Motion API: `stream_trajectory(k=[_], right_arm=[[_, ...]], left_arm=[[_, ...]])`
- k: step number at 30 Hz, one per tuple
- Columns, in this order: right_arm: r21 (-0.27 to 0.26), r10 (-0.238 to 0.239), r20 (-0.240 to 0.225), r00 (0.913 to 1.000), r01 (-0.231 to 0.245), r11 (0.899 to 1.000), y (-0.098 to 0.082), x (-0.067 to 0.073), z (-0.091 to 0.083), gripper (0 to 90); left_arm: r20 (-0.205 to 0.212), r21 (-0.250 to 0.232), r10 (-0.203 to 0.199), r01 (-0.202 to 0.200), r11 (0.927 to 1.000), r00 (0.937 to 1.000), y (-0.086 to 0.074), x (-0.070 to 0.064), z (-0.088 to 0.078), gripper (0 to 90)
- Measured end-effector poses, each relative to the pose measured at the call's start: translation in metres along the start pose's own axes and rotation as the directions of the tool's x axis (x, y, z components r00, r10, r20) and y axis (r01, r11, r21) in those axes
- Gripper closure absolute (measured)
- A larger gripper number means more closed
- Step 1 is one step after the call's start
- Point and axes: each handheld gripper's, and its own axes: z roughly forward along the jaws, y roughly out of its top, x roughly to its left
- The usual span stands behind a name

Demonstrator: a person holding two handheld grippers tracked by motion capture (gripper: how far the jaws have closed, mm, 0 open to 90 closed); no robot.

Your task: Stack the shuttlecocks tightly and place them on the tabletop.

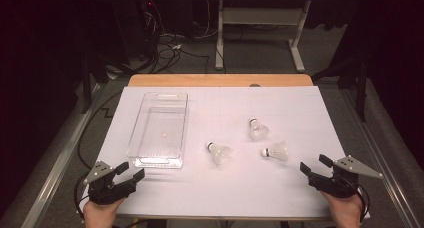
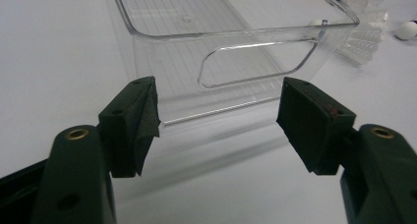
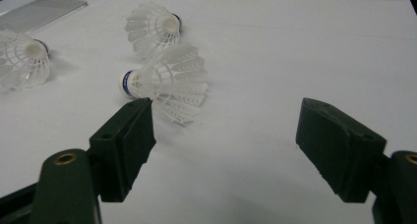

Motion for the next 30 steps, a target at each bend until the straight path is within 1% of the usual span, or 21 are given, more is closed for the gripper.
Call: stream_trajectory(k=[3,5,7,9,16,19,20,22,24,30], right_arm=[[-0.001,0.002,0.002,1.0000,-0.002,1.000,0.000,-0.001,0.000,23.0],[-0.004,0.002,-0.001,1.0000,-0.002,1.000,0.000,-0.001,0.000,23.1],[0.002,0.001,-0.007,1.0000,-0.001,1.000,0.000,-0.001,0.001,23.2],[0.006,-0.006,-0.010,0.9999,0.006,1.000,0.000,0.000,0.001,23.3],[0.009,0.002,-0.008,1.0000,-0.002,1.000,-0.001,-0.002,0.001,23.3],[0.006,0.008,-0.010,0.9999,-0.008,1.000,-0.001,-0.001,0.001,23.3],[0.004,0.007,-0.004,1.0000,-0.007,1.000,-0.001,-0.002,0.000,23.3],[0.006,0.006,0.005,1.0000,-0.006,1.000,-0.001,-0.001,0.000,23.3],[0.010,0.007,0.004,1.0000,-0.007,1.000,-0.001,-0.002,0.000,23.2],[0.006,0.010,0.001,0.9999,-0.010,1.000,-0.001,-0.001,-0.001,23.2]], left_arm=[[0.004,-0.004,0.001,-0.001,1.0000,1.0000,0.001,-0.003,0.000,32.8],[-0.005,-0.006,0.004,-0.004,1.0000,1.0000,0.002,-0.004,0.000,32.7],[-0.011,-0.013,-0.006,0.006,0.9999,0.9999,0.003,-0.004,0.000,32.6],[-0.009,-0.017,-0.016,0.016,0.9997,0.9998,0.003,-0.005,0.000,32.6],[0.002,-0.020,0.003,-0.003,0.9998,1.0000,0.006,-0.011,0.001,32.8],[-0.005,-0.026,0.003,-0.003,0.9997,1.0000,0.007,-0.013,0.000,32.7],[-0.009,-0.028,0.005,-0.005,0.9996,0.9999,0.008,-0.014,0.001,32.5],[-0.011,-0.021,0.005,-0.005,0.9998,0.9999,0.011,-0.015,0.002,32.4],[-0.003,-0.017,0.005,-0.005,0.9998,1.0000,0.013,-0.017,0.004,32.2],[0.008,-0.004,0.035,-0.035,0.9994,0.9994,0.017,-0.027,0.006,31.9]])
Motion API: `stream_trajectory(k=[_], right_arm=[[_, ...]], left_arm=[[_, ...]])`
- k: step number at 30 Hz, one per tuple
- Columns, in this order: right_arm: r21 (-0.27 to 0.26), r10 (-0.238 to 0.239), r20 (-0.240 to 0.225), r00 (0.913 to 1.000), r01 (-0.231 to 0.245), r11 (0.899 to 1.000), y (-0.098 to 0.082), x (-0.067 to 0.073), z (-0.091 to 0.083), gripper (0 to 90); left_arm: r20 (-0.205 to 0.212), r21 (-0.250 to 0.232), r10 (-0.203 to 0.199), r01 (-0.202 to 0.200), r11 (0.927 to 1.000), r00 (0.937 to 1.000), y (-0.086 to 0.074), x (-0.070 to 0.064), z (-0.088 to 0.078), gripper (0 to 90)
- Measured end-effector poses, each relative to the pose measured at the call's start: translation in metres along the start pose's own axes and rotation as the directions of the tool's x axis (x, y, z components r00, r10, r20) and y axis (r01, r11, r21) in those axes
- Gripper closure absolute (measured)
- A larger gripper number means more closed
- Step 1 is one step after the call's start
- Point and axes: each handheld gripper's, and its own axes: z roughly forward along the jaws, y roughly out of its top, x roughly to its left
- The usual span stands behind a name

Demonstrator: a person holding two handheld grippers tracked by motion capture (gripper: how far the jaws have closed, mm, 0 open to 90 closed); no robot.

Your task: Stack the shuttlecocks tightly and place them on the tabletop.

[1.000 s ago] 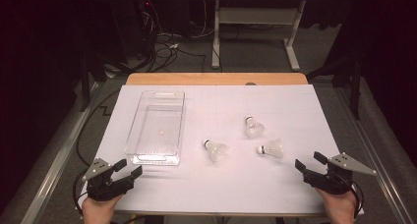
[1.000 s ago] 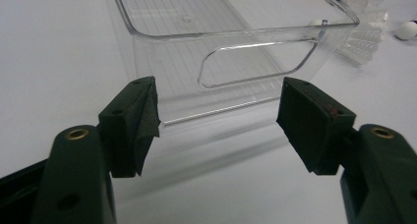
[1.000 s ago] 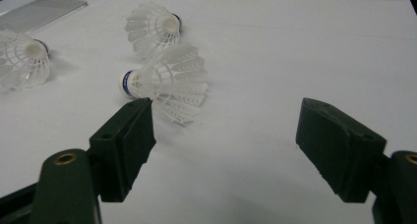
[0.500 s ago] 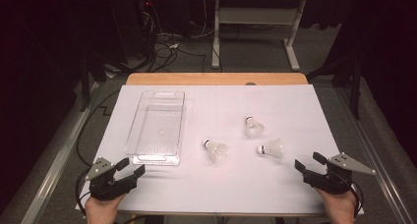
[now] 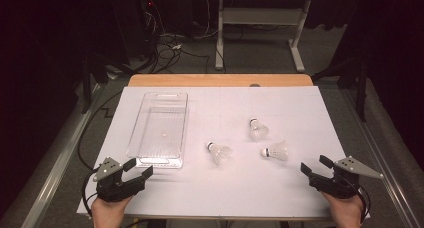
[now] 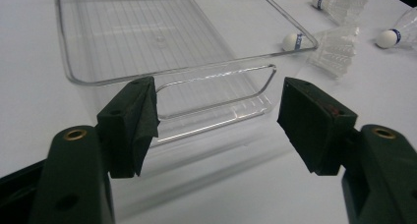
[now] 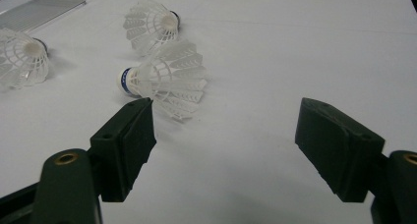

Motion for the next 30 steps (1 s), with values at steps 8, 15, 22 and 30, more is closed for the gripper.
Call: stream_trajectory(k=[8,15,22,30], right_arm=[[0.001,0.003,0.005,1.0000,-0.003,1.000,0.000,0.000,0.000,23.2],[0.000,0.006,0.003,1.0000,-0.006,1.000,0.000,-0.001,0.000,23.2],[0.000,0.009,0.004,1.0000,-0.009,1.000,0.000,-0.001,0.000,23.5],[0.003,0.011,0.003,0.9999,-0.011,1.000,0.000,-0.001,0.001,23.7]], left_arm=[[0.039,0.005,0.013,-0.014,0.9999,0.9992,0.006,-0.011,0.007,32.7],[0.059,0.017,0.018,-0.019,0.9997,0.9981,0.011,-0.017,0.012,33.6],[0.042,0.032,0.072,-0.073,0.9968,0.9965,0.015,-0.029,0.017,34.5],[0.079,0.041,0.063,-0.066,0.9970,0.9949,0.025,-0.036,0.023,35.8]])
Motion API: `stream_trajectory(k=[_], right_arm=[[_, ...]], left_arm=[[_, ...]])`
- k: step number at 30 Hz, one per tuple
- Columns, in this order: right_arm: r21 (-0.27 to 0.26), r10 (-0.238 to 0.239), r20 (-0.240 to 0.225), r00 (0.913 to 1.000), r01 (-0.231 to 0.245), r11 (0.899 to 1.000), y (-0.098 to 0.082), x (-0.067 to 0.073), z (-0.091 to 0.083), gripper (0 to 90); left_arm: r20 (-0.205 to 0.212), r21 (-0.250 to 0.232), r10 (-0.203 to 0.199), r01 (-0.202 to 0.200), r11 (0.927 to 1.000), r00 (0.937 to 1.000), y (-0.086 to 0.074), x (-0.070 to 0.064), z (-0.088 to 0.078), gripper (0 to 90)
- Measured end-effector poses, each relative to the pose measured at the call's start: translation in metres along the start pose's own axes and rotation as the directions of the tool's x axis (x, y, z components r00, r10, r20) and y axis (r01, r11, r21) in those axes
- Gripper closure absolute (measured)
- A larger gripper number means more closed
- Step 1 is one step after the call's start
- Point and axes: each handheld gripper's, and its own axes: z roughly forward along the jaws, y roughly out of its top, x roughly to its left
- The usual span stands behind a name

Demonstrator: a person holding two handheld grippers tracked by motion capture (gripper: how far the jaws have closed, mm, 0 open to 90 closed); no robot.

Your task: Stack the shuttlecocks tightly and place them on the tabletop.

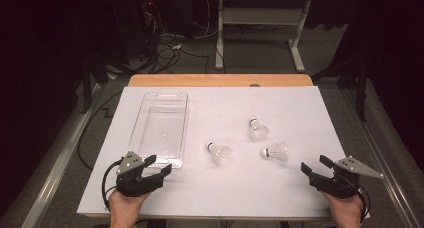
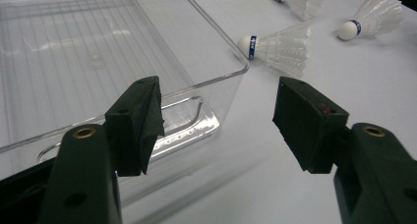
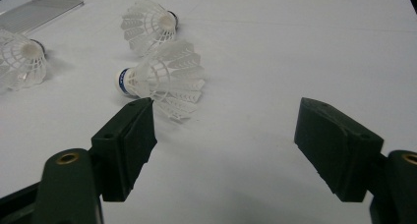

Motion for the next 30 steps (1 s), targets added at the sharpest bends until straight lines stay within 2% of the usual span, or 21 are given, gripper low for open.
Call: stream_trajectory(k=[3,5,8,17,30], right_arm=[[0.002,-0.003,0.000,1.0000,0.003,1.000,0.000,0.000,0.001,23.8],[0.001,-0.011,-0.002,0.9999,0.011,1.000,0.000,0.000,0.001,23.9],[0.002,-0.006,-0.002,1.0000,0.006,1.000,0.000,0.000,0.001,24.0],[0.002,-0.010,-0.006,0.9999,0.010,1.000,0.000,0.000,0.001,24.2],[0.004,-0.020,-0.003,0.9998,0.020,1.000,0.000,0.000,0.001,25.4]], left_arm=[[-0.002,0.009,0.005,-0.005,0.9999,1.0000,0.004,-0.004,0.004,35.9],[0.007,0.023,0.005,-0.005,0.9997,1.0000,0.007,-0.006,0.007,36.1],[0.028,0.020,0.005,-0.006,0.9998,0.9996,0.011,-0.010,0.013,38.2],[0.051,0.042,0.053,-0.055,0.9976,0.9973,0.024,-0.027,0.028,39.3],[0.069,0.066,0.070,-0.075,0.9950,0.9951,0.037,-0.042,0.044,41.1]])
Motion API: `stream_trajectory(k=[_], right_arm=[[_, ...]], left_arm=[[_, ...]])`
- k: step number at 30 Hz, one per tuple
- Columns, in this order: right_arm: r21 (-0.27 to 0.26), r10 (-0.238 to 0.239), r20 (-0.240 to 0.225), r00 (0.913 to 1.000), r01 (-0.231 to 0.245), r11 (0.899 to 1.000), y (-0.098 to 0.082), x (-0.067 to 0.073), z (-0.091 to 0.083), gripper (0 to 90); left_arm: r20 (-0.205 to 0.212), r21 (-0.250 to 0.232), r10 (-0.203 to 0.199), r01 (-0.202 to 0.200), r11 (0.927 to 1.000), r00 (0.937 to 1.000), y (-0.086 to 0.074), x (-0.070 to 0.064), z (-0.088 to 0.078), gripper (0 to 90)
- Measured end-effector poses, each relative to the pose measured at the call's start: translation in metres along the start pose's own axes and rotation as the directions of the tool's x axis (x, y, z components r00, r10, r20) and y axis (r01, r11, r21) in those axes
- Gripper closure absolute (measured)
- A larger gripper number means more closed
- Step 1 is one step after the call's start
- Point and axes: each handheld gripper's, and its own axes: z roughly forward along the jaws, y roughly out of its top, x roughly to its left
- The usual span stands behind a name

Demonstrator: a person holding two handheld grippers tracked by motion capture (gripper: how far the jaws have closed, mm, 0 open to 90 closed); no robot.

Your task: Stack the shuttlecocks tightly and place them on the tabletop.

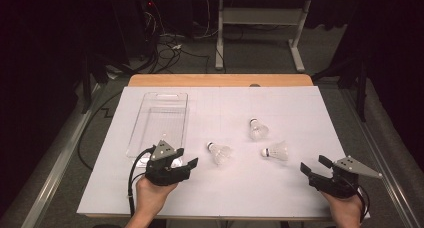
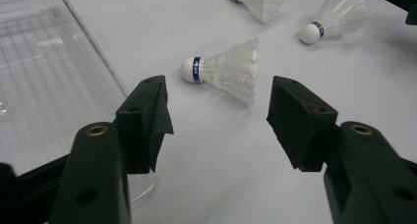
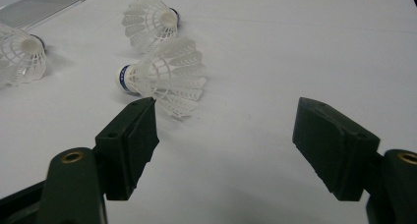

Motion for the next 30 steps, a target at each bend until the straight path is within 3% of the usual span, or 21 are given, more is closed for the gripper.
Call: stream_trajectory(k=[8,21,30], right_arm=[[-0.003,-0.002,0.000,1.0000,0.002,1.000,0.000,0.000,-0.001,25.5],[-0.004,0.002,-0.003,1.0000,-0.002,1.000,0.000,0.000,-0.001,25.5],[-0.003,-0.003,-0.008,1.0000,0.003,1.000,0.000,-0.001,-0.001,25.6]], left_arm=[[0.019,0.013,-0.001,0.001,0.9999,0.9998,0.007,-0.006,0.014,41.5],[0.014,0.070,0.049,-0.050,0.9963,0.9987,0.020,-0.017,0.034,42.6],[0.003,0.122,0.041,-0.041,0.9916,0.9992,0.026,-0.021,0.054,41.5]])
